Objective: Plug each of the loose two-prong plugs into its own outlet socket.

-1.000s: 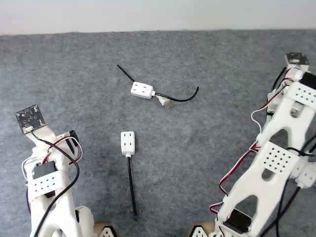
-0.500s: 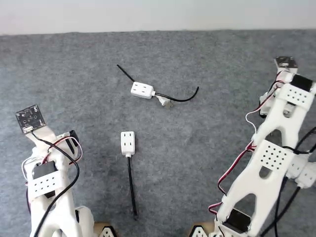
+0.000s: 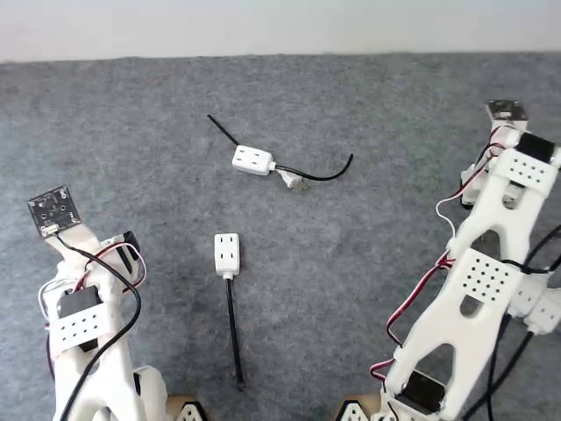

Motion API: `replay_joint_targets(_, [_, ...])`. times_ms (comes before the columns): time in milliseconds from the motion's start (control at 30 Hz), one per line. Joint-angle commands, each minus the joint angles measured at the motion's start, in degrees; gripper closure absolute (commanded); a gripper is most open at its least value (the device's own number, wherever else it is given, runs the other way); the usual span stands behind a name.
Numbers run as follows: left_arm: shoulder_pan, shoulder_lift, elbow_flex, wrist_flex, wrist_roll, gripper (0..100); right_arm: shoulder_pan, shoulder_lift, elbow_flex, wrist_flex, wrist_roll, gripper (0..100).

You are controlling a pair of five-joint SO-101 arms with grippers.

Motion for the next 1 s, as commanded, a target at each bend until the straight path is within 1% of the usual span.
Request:
replay_joint_targets(0, [0.0, -0.8, -0.3, -1.4, -0.5, 79, 1.0, -1.9, -0.7, -0.3, 0.7, 91.2])
replay_joint_targets(633, [0.0, -0.8, -0.3, -1.4, -0.5, 79, 1.5, -1.4, -0.3, -0.6, 0.7, 91.3])
replay_joint_targets(967, [0.0, -0.8, -0.3, -1.4, -0.5, 79, 1.6, 2.1, -0.7, -2.1, 0.8, 91.3])
